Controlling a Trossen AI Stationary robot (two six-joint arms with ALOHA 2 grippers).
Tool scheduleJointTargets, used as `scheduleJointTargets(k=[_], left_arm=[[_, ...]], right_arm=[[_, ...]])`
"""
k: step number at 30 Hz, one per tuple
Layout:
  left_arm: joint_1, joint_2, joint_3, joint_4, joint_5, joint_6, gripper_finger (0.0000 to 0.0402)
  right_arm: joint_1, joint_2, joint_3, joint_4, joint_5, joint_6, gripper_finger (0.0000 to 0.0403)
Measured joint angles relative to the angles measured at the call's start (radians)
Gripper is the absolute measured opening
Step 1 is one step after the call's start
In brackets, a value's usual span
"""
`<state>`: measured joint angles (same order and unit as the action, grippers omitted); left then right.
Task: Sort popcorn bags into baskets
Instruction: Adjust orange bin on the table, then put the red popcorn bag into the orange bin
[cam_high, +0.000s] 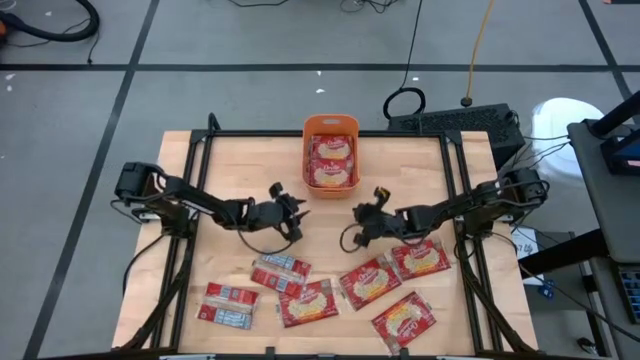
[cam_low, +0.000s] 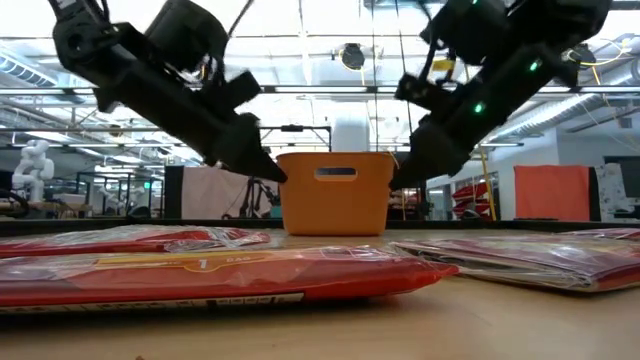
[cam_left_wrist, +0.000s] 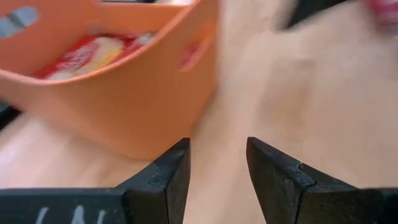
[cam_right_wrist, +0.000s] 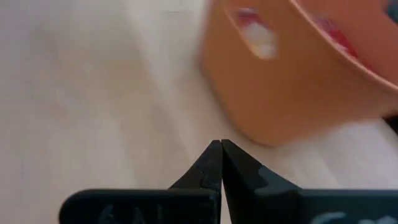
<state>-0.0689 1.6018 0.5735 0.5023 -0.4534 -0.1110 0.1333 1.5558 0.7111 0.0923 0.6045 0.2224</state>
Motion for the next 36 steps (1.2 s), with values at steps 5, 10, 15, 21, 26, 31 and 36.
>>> scheduleJointTargets(k=[5, 10, 15, 21, 26, 31, 36], left_arm=[[-0.086, -0.038, 0.0, 0.022, 0.03, 0.017, 0.0161], [-0.12, -0.047, 0.001, 0.021, 0.029, 0.045, 0.0161], [-0.116, -0.047, 0.0, 0.019, 0.026, 0.03, 0.0161], [-0.109, -0.047, 0.0, 0.024, 0.025, 0.041, 0.0161], [-0.108, -0.047, 0.0, 0.024, 0.025, 0.038, 0.0161], [-0.12, -0.047, 0.0, 0.017, 0.025, 0.03, 0.0161], [-0.142, -0.047, 0.0, 0.014, 0.026, -0.004, 0.0161]], right_arm=[[-0.092, 0.0, -0.054, 0.091, -0.007, -0.009, 0.0], [-0.16, 0.0, -0.114, 0.281, -0.059, -0.088, 0.0], [-0.197, 0.0, -0.126, 0.349, -0.083, -0.132, 0.0], [-0.231, 0.0, -0.126, 0.374, -0.119, -0.16, 0.0], [-0.223, 0.0, -0.125, 0.367, -0.135, -0.153, 0.0], [-0.177, 0.0, -0.125, 0.366, -0.161, -0.106, 0.0], [-0.118, 0.0, -0.124, 0.323, -0.192, -0.043, 0.0]])
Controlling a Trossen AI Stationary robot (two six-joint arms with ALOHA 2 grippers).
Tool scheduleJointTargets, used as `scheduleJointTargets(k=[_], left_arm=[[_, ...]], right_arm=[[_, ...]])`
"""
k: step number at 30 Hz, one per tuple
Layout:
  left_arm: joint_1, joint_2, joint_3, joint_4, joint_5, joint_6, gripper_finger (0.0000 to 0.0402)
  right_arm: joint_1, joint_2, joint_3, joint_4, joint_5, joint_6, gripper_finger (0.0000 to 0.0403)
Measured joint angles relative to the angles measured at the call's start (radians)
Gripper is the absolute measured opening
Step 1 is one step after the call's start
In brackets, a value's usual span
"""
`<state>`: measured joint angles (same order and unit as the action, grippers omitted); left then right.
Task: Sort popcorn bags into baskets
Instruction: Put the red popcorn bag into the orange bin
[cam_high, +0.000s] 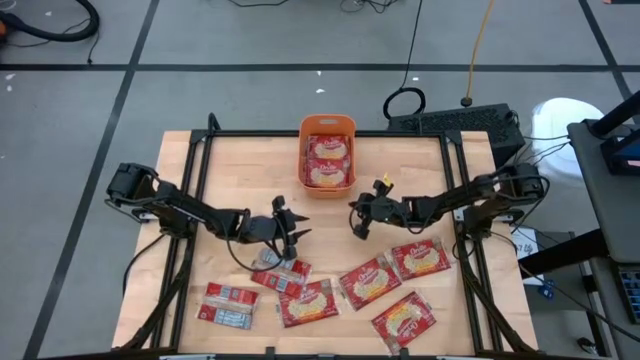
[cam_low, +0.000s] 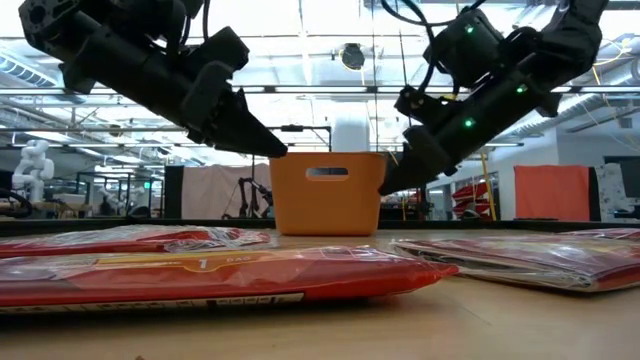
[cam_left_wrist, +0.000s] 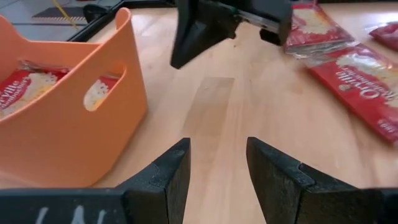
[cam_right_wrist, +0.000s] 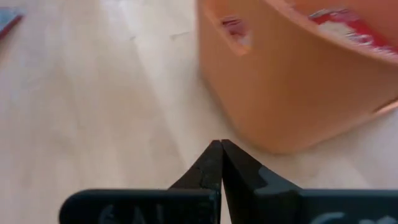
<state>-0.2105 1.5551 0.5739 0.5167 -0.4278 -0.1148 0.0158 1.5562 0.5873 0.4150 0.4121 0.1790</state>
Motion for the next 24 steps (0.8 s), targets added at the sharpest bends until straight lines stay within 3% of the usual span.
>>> scheduleJointTargets(k=[5, 15, 19, 24], left_arm=[[-0.049, 0.0, 0.0, 0.042, 0.0, -0.028, 0.0161], [-0.224, 0.0, 0.046, 0.031, -0.088, -0.072, 0.0161], [-0.313, 0.0, 0.143, -0.115, -0.142, -0.098, 0.0161], [-0.415, 0.0, 0.273, -0.382, -0.191, -0.177, 0.0161]], right_arm=[[0.052, 0.0, 0.0, -0.048, -0.077, 0.006, 0.0], [0.233, 0.0, 0.0, 0.012, -0.075, 0.146, 0.0], [0.311, 0.0, 0.033, 0.037, -0.083, 0.15, 0.0], [0.371, 0.0, 0.155, -0.083, -0.103, 0.1, 0.0]])
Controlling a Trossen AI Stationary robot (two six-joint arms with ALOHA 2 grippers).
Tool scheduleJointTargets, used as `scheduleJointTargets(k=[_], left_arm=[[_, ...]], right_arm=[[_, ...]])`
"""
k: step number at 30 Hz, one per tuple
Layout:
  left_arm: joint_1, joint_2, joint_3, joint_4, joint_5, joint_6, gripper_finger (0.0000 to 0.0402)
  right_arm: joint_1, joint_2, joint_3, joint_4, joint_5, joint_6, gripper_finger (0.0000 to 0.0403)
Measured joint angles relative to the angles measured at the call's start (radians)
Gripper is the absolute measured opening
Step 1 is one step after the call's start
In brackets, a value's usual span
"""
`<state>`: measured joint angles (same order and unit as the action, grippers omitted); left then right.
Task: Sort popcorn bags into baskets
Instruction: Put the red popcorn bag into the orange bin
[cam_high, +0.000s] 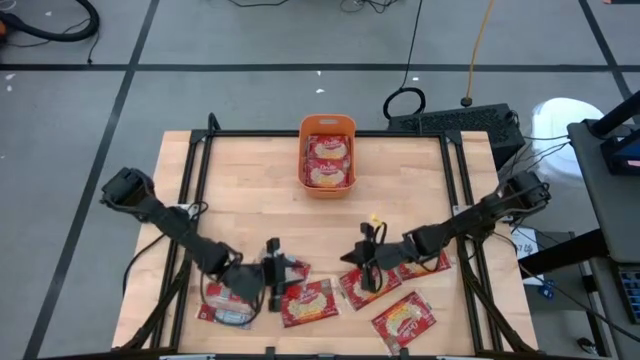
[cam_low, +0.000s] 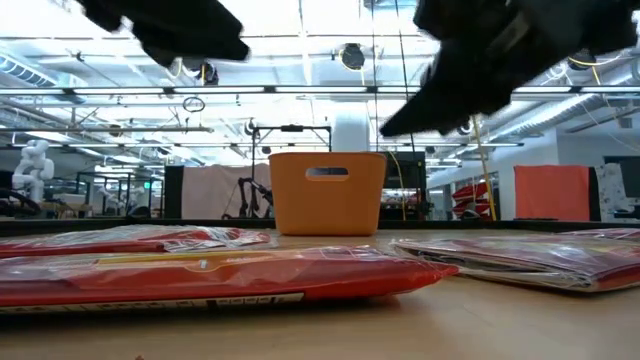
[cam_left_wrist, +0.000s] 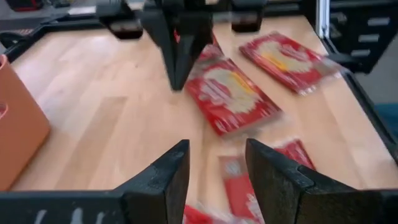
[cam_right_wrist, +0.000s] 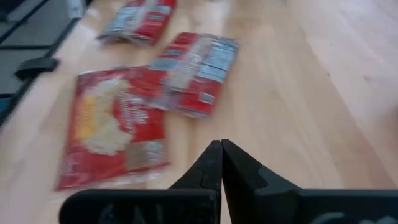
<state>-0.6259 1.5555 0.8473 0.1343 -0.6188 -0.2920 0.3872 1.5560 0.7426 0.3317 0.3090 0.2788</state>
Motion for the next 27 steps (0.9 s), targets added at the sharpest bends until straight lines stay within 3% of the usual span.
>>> scheduleJointTargets(k=[7, 13, 16, 27], left_arm=[[-0.125, 0.0, 0.038, -0.214, -0.037, -0.078, 0.0161], [-0.234, 0.0, 0.037, -0.482, 0.007, -0.342, 0.0161], [-0.289, 0.0, 0.037, -0.569, 0.015, -0.455, 0.0161], [-0.313, 0.004, 0.037, -0.72, 0.061, -0.772, 0.0161]], right_arm=[[0.045, -0.001, 0.107, -0.133, -0.007, -0.046, 0.0], [0.047, -0.001, 0.106, -0.146, -0.145, 0.0, 0.0], [0.048, -0.001, 0.106, -0.188, -0.156, 0.018, 0.0], [0.047, -0.001, 0.106, -0.186, -0.128, -0.014, 0.0]])
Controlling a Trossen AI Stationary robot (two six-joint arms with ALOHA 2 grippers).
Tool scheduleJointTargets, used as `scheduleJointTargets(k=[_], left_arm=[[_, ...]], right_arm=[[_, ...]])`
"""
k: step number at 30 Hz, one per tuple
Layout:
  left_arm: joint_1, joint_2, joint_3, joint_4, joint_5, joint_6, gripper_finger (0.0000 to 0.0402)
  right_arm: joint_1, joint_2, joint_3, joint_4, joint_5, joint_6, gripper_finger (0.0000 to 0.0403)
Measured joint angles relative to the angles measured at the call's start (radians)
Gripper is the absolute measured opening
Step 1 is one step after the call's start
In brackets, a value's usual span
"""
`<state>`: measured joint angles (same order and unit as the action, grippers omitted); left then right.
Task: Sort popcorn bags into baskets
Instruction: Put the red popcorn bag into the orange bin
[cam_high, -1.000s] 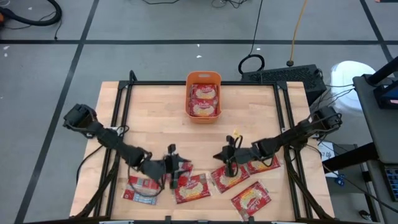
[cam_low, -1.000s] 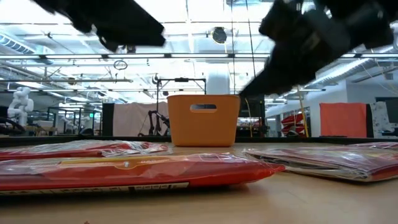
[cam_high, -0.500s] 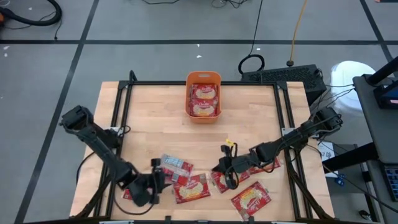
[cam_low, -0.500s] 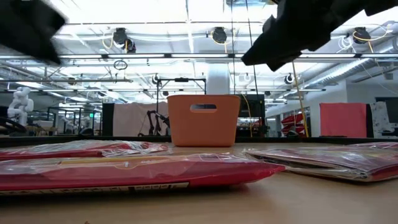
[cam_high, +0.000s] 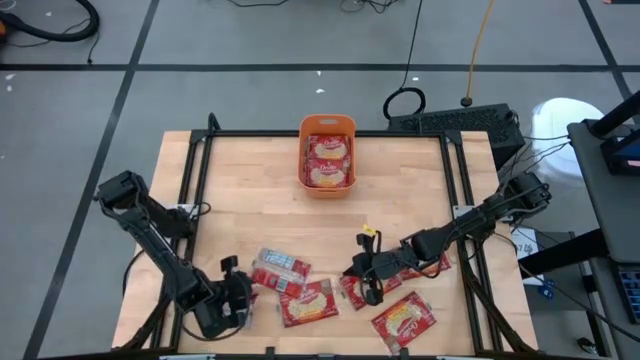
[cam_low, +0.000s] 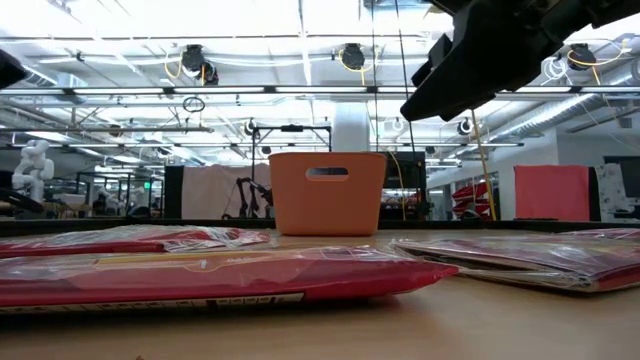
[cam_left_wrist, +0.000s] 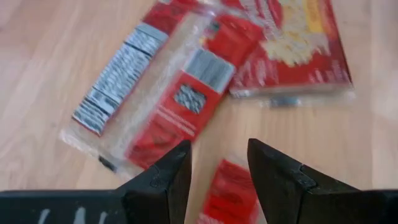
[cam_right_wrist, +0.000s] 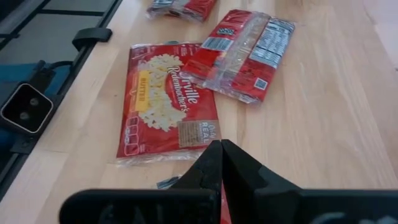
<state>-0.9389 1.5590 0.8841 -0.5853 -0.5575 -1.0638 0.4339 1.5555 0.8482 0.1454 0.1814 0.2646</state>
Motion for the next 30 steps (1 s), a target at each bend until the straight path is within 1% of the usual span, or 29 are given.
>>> scheduleJointTargets(k=[2, 6, 9, 12, 15, 19, 22, 25, 30], left_arm=[[0.009, 0.016, 0.0, 0.01, -0.018, 0.026, 0.0161], [0.026, 0.076, 0.0, 0.01, -0.032, 0.127, 0.0161], [0.036, 0.124, 0.0, 0.012, -0.115, 0.209, 0.0161], [0.037, 0.169, 0.0, 0.034, -0.175, 0.264, 0.0161], [0.036, 0.209, -0.001, 0.077, -0.185, 0.303, 0.0161], [0.037, 0.255, -0.001, 0.132, -0.17, 0.327, 0.0165], [0.036, 0.271, 0.0, 0.156, -0.175, 0.327, 0.0184], [0.036, 0.273, 0.0, 0.154, -0.195, 0.322, 0.0214], [0.047, 0.274, 0.0, 0.151, -0.224, 0.364, 0.0267]], right_arm=[[0.0, 0.0, 0.0, 0.0, 0.0, 0.001, 0.0], [0.001, 0.0, 0.0, 0.0, 0.002, 0.005, 0.0], [0.006, 0.0, 0.0, 0.0, 0.002, 0.01, 0.0], [0.007, 0.0, 0.0, 0.0, 0.002, 0.009, 0.0], [0.006, 0.0, 0.0, 0.0, 0.004, 0.008, 0.0], [0.006, 0.0, 0.0, 0.0, 0.004, 0.008, 0.0], [0.006, 0.0, 0.0, 0.0, 0.005, 0.01, 0.0], [0.006, 0.0, -0.001, 0.0, 0.005, 0.011, 0.0], [0.006, 0.0, -0.001, 0.0, 0.005, 0.011, 0.0]])
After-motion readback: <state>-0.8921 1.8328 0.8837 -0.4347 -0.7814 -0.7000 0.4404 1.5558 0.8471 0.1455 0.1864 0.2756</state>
